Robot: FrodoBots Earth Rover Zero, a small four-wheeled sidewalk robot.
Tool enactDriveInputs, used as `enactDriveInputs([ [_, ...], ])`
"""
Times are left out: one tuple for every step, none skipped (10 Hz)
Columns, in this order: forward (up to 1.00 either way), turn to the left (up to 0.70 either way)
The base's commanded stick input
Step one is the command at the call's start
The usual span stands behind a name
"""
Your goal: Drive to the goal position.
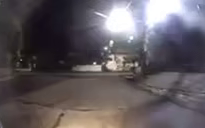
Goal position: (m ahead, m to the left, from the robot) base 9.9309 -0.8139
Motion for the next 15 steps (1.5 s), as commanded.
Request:
enactDriveInputs([
  [0.70, 0.00],
  [0.70, 0.00],
  [0.70, 0.00],
  [0.70, 0.00],
  [0.70, 0.00],
  [0.70, 0.00],
  [0.70, 0.00],
  [0.70, 0.00],
  [0.70, 0.00],
  [0.70, 0.00],
  [0.70, 0.00],
  [0.70, 0.00],
  [0.70, 0.00],
  [0.70, 0.00],
  [0.70, 0.00],
])
